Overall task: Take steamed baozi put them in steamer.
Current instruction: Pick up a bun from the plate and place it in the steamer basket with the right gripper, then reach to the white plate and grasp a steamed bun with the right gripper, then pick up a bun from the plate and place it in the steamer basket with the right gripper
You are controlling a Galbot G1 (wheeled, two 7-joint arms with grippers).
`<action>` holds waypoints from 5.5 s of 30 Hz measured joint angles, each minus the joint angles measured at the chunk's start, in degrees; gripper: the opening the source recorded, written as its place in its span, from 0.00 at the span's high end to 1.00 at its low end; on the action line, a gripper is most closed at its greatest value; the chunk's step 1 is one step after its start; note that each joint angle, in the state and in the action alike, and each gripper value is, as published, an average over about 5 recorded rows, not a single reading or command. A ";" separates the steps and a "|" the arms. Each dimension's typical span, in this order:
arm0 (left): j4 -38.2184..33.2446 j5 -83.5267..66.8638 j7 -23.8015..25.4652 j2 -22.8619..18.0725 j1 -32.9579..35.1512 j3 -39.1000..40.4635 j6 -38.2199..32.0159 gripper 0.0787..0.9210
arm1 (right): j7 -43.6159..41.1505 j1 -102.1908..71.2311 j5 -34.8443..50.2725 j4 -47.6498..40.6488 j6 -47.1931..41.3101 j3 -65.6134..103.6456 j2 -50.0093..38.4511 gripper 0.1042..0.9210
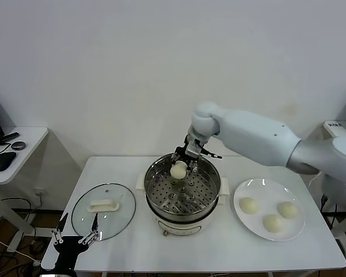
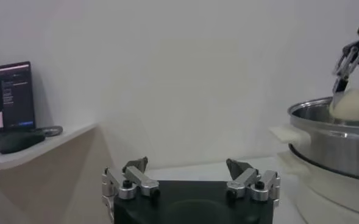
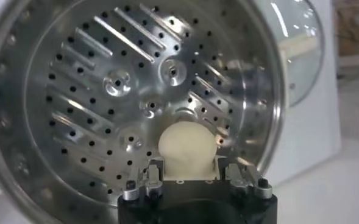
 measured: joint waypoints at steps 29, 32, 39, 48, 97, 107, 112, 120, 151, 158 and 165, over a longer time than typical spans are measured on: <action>-0.69 -0.37 0.05 -0.20 0.04 -0.67 0.34 0.12 | 0.86 2.65 -0.41 0.76 1.94 -1.11 -1.95 0.12; -1.04 -0.61 0.21 0.06 -0.01 -0.57 0.75 0.12 | 0.50 6.11 4.88 4.70 -3.52 -3.48 -5.22 0.12; -1.54 -0.83 0.48 0.83 -0.15 -0.46 1.33 0.12 | -0.68 14.55 16.61 14.42 -17.42 -10.04 -15.14 0.12; -1.43 -0.88 0.53 1.99 -0.98 0.21 1.48 0.12 | -0.59 17.45 22.18 23.16 -36.80 -13.60 -29.45 0.12; 0.17 0.85 0.38 1.47 -0.49 -1.34 0.80 0.12 | 5.56 -28.27 6.48 10.02 -41.51 17.40 -32.66 0.12; 0.20 0.64 0.40 1.51 -0.35 -1.77 0.73 0.12 | 4.75 -29.32 5.70 7.96 -42.08 18.16 -30.51 0.21; 0.39 0.48 0.40 1.46 -0.50 -1.69 0.76 0.12 | 4.24 -29.44 5.68 7.57 -42.35 18.53 -30.08 0.36; 0.29 0.38 0.42 1.37 -0.55 -1.63 0.84 0.12 | 2.88 -27.73 7.02 8.67 -42.80 17.72 -31.02 0.58; -0.80 -1.85 0.81 2.97 -2.66 -2.11 2.08 0.12 | 7.79 17.03 42.51 26.07 -60.92 -11.63 -22.65 0.56; -1.53 -1.62 0.78 2.36 -2.48 -2.54 2.22 0.12 | 12.59 15.36 47.39 25.41 -66.93 -13.57 -14.50 0.56; -1.72 -1.56 0.63 1.81 -2.40 -3.00 2.01 0.12 | 15.92 12.62 49.70 23.06 -70.03 -14.13 -7.49 0.56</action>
